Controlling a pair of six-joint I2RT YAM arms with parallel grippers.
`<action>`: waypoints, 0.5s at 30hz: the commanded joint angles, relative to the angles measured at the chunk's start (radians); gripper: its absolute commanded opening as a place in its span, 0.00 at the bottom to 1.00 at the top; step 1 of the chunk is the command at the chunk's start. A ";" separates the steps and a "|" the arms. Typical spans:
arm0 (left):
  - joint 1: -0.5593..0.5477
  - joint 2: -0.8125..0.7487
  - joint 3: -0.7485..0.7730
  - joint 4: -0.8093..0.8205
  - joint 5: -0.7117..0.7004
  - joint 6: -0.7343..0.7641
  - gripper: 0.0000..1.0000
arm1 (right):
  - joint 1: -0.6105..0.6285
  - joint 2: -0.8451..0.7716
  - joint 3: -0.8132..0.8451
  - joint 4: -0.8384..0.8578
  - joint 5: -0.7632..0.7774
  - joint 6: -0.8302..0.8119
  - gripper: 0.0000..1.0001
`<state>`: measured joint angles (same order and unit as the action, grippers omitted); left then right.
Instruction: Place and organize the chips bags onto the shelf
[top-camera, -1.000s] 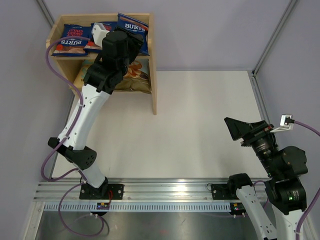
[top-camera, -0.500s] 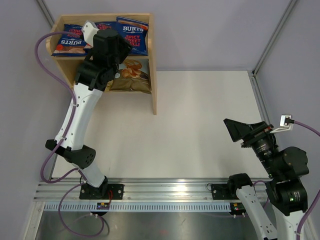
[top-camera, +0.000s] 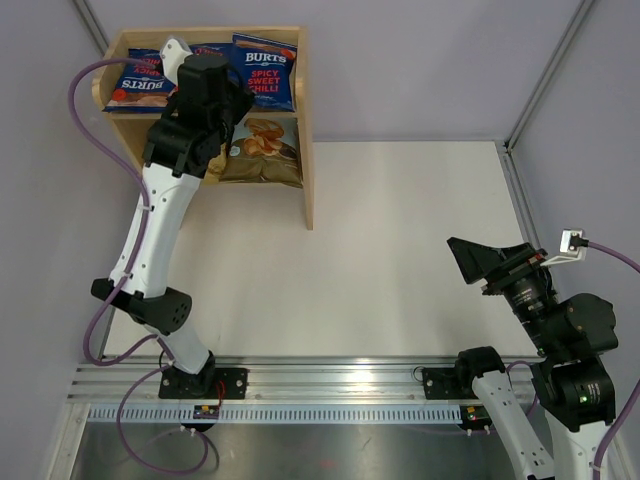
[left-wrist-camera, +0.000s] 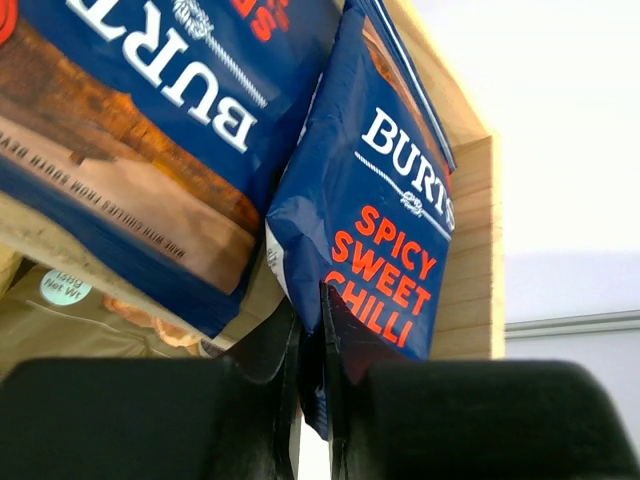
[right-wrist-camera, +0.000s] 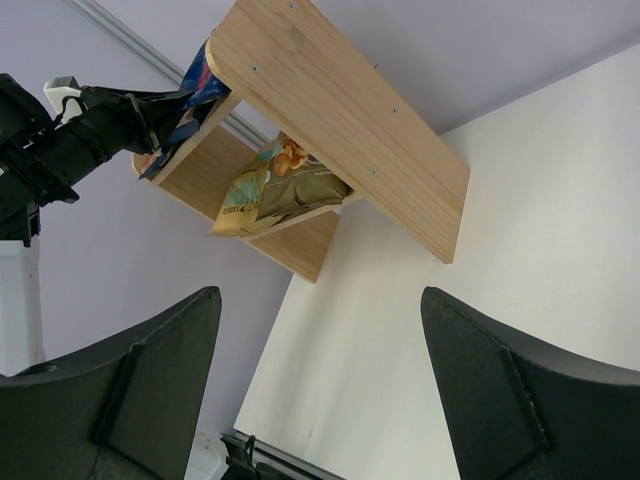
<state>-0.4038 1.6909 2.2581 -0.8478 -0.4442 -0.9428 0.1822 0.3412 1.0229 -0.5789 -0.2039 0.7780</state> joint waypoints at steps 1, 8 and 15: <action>0.022 0.038 0.076 0.027 0.059 -0.001 0.10 | 0.003 0.001 0.008 -0.002 -0.015 -0.016 0.89; 0.056 0.086 0.118 0.009 0.124 -0.014 0.11 | 0.002 -0.007 0.008 -0.009 -0.012 -0.022 0.89; 0.056 -0.003 0.052 0.030 0.098 0.031 0.44 | 0.003 0.025 0.019 -0.033 -0.025 -0.045 0.89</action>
<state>-0.3492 1.7634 2.3100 -0.8265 -0.3458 -0.9459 0.1822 0.3420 1.0225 -0.5961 -0.2039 0.7639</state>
